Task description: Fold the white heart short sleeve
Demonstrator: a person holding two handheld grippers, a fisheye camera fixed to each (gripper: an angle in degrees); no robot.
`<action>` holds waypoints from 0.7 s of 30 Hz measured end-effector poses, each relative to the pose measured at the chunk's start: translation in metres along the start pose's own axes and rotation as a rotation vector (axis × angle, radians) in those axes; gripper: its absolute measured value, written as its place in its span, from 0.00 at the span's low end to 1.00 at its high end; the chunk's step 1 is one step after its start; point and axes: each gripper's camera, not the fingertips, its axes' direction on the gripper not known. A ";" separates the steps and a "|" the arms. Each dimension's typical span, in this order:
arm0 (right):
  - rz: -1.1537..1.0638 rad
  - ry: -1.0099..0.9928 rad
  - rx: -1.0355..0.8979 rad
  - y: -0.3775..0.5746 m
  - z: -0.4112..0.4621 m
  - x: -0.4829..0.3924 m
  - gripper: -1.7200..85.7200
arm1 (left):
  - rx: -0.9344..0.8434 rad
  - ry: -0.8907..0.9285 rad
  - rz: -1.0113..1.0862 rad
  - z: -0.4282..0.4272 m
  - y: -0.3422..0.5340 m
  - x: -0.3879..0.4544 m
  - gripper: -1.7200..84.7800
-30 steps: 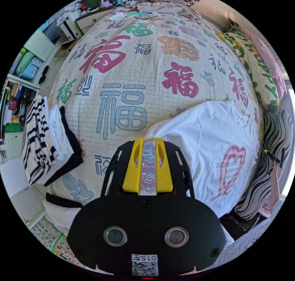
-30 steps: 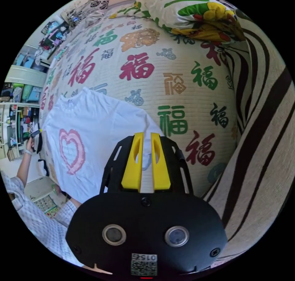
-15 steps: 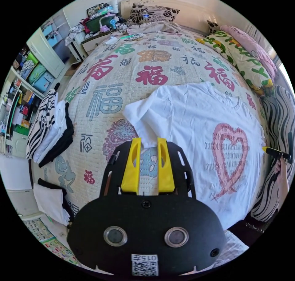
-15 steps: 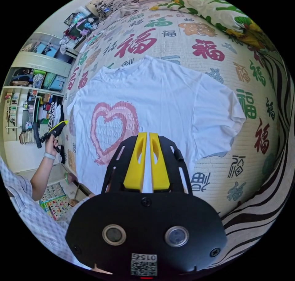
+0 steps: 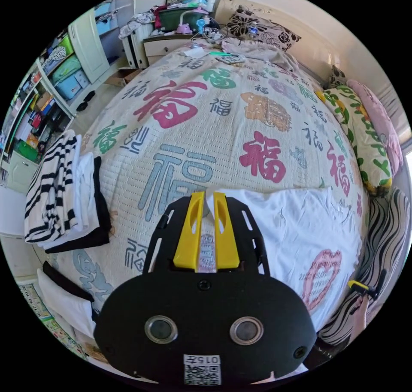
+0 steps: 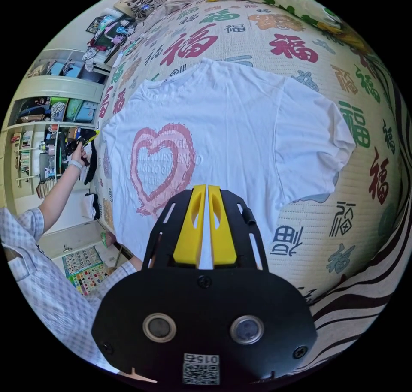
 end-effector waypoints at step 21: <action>-0.004 0.075 -0.085 0.026 0.074 0.001 0.02 | -0.171 0.167 -0.022 0.048 0.116 -0.044 0.04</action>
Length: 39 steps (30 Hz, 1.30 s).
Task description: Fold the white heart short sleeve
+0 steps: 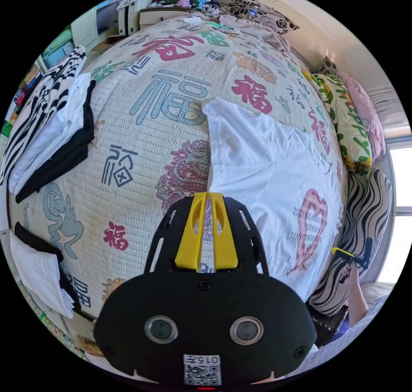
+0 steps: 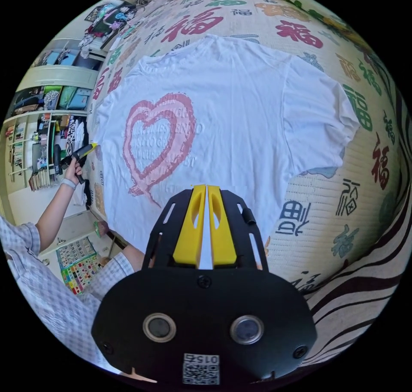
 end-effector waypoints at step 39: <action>0.271 -0.135 -0.184 0.195 0.159 0.076 0.06 | -0.372 0.062 0.248 0.193 0.274 0.007 0.08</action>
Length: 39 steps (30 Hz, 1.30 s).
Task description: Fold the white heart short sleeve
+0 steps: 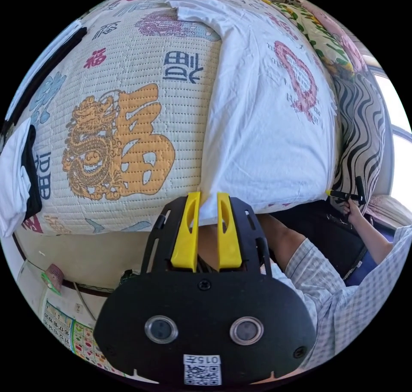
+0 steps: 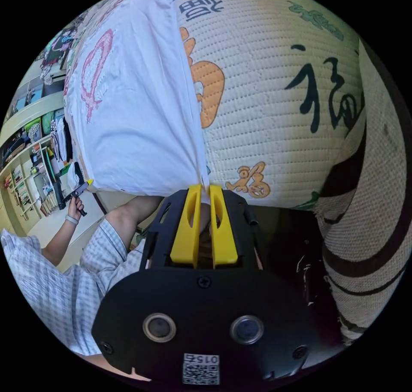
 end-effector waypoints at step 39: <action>0.349 0.154 0.109 0.083 0.039 0.023 0.01 | -0.012 -0.180 0.223 0.142 -0.152 0.084 0.01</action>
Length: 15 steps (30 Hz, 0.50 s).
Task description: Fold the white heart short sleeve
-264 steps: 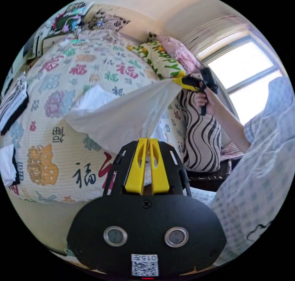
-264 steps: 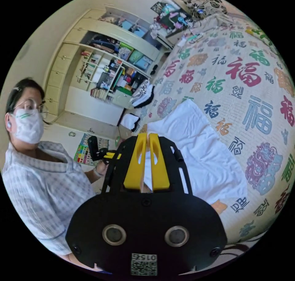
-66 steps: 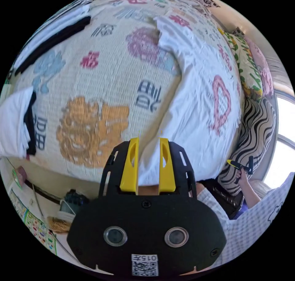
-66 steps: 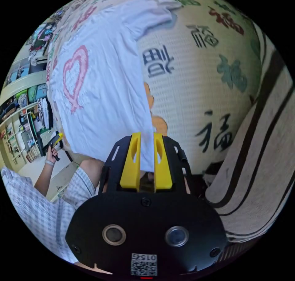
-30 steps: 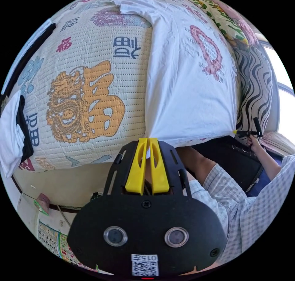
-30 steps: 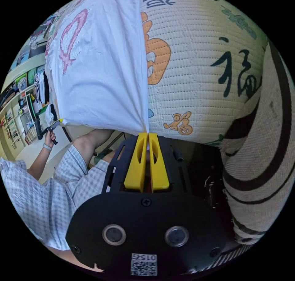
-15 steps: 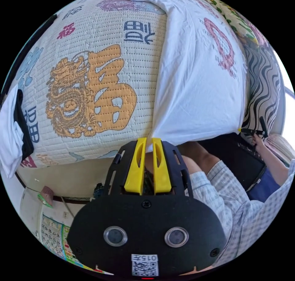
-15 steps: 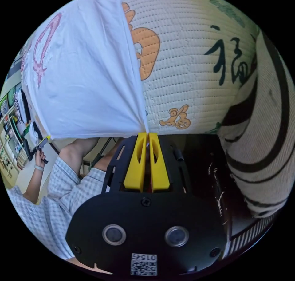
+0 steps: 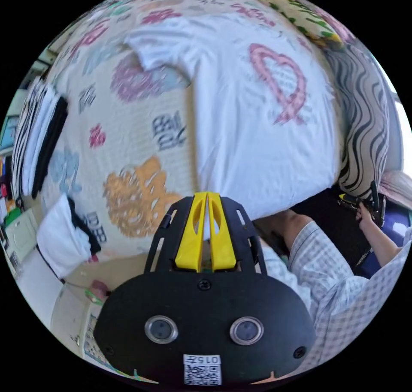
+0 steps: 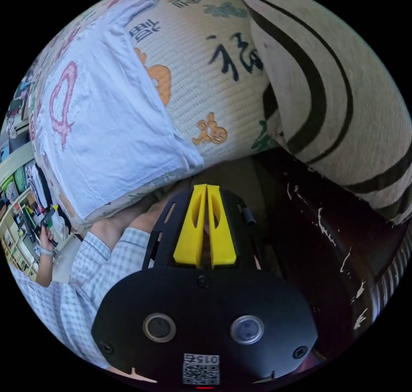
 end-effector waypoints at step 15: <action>-0.339 -0.196 0.661 -0.148 -0.103 -0.010 0.07 | 0.301 0.201 0.469 0.049 -0.367 0.359 0.09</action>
